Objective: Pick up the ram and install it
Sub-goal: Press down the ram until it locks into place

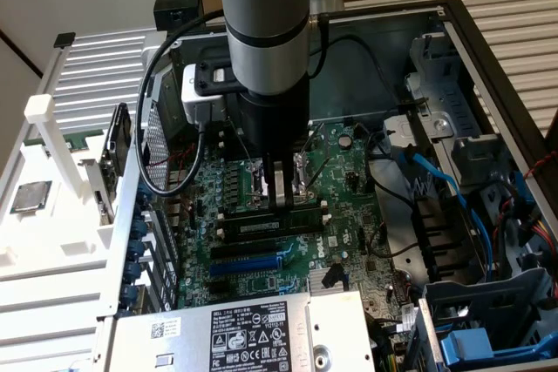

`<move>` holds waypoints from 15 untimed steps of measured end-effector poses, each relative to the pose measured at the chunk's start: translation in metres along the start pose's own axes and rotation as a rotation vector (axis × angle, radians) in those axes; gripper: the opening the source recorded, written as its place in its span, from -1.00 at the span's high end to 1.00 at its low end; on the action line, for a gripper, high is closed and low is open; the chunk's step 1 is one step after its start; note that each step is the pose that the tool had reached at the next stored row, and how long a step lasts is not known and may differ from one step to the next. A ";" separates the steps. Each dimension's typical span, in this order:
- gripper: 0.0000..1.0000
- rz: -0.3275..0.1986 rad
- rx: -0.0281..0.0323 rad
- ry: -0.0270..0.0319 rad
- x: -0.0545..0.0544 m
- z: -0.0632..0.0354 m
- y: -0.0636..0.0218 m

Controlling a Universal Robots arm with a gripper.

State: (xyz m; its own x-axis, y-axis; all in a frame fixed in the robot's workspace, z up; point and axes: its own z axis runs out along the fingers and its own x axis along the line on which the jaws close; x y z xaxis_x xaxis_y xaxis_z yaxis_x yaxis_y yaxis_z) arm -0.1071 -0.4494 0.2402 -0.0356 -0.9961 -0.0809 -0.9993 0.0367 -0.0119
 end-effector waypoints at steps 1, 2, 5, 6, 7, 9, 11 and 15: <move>0.60 0.000 0.0000 0.0000 0.000 0.0000 0.0000; 0.60 0.000 0.0000 0.0000 0.000 0.0000 0.0000; 0.65 0.000 0.0000 0.0000 0.000 0.0000 0.0000; 0.78 0.000 0.0000 0.0000 0.000 0.0000 0.0000; 0.80 0.000 0.0000 0.0000 0.000 0.0000 0.0000; 0.80 0.000 0.0000 0.0000 0.000 0.0000 0.0000; 0.80 0.000 0.0000 0.0000 0.000 0.0000 0.0000; 0.80 0.000 0.0008 0.0003 -0.001 -0.0001 0.0004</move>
State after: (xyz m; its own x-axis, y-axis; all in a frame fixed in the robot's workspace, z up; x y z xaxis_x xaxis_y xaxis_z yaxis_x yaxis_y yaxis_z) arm -0.1074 -0.4485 0.2403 -0.0357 -0.9961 -0.0806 -0.9992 0.0369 -0.0126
